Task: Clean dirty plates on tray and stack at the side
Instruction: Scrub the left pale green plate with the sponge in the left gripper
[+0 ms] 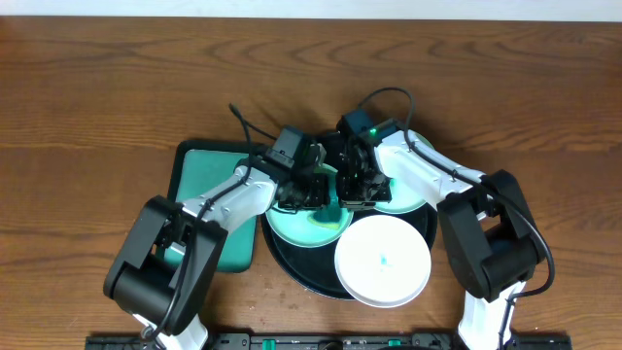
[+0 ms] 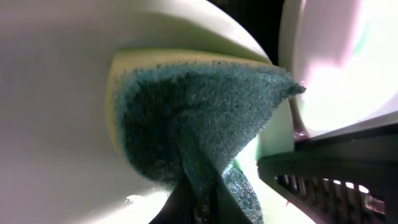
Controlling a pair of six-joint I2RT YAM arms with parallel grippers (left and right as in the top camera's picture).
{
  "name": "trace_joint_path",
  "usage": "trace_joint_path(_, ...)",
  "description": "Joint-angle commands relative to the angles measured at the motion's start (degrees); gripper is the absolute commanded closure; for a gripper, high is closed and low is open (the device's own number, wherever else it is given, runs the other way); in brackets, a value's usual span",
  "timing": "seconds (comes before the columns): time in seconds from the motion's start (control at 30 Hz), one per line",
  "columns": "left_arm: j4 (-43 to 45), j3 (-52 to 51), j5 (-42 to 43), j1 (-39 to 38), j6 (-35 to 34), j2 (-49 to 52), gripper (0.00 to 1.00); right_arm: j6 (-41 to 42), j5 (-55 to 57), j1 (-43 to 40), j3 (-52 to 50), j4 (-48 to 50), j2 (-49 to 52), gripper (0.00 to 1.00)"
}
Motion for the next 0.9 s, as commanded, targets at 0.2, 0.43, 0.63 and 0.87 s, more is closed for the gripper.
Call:
trace_joint_path(0.2,-14.5,-0.5,-36.4,2.3,1.6,3.2,0.93,-1.4,-1.8,0.4,-0.2,-0.5,0.7,0.99)
trace_joint_path(0.43,-22.6,0.9,-41.0,2.3,0.2,3.2,0.93,-1.2,-1.6,0.3,-0.2,-0.5,0.7,0.99)
trace_joint_path(0.63,-26.3,1.3,-43.7,2.3,-2.1,3.2,0.93,-1.2,-1.6,0.3,-0.2,-0.5,0.7,0.99)
trace_joint_path(0.87,-30.5,1.4,-47.7,2.3,-4.9,3.2,0.93,-1.3,-1.6,0.2,-0.2,-0.5,0.7,0.99)
